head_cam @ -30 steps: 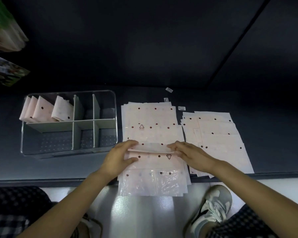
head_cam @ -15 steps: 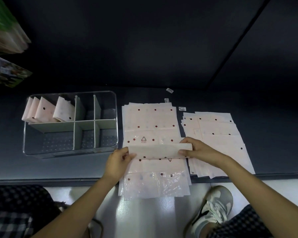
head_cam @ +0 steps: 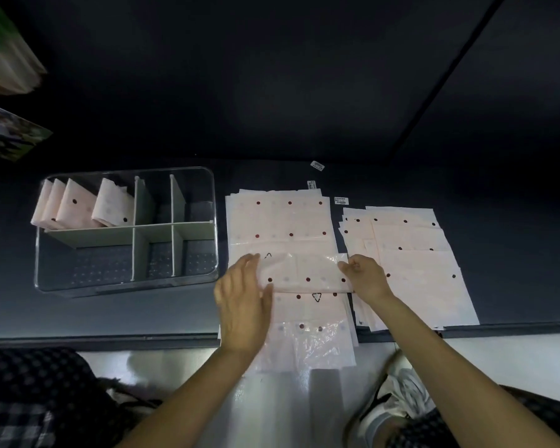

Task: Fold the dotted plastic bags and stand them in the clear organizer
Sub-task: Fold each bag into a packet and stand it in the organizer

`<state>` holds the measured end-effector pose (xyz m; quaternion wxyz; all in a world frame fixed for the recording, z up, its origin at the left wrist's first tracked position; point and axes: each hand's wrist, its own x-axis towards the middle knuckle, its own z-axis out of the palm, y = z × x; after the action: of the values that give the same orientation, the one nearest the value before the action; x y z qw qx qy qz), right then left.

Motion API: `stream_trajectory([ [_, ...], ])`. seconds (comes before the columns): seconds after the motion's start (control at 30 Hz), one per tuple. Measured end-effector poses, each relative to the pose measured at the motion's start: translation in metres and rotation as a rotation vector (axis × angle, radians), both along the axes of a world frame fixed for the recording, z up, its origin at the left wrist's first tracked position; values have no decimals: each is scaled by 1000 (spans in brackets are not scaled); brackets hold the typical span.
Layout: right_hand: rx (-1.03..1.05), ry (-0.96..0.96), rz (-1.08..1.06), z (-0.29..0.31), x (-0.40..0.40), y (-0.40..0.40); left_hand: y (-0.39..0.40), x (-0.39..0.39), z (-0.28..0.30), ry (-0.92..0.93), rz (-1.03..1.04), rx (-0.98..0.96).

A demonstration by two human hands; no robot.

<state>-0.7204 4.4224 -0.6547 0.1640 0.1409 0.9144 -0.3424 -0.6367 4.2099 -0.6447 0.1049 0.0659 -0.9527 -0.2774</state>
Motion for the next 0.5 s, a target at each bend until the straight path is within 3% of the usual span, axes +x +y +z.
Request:
stream_trajectory([
  [0.13, 28, -8, 9, 0, 1, 0, 11, -8, 4, 122, -218, -174],
  [0.23, 32, -4, 6, 0, 2, 0, 16, -11, -4, -133, -452, -296],
  [0.33, 40, 5, 5, -1, 3, -1, 8, -12, -27, -341, -523, -419],
  [0.5, 27, 6, -37, 0, 5, -3, -4, -16, -39, -373, -622, -514],
])
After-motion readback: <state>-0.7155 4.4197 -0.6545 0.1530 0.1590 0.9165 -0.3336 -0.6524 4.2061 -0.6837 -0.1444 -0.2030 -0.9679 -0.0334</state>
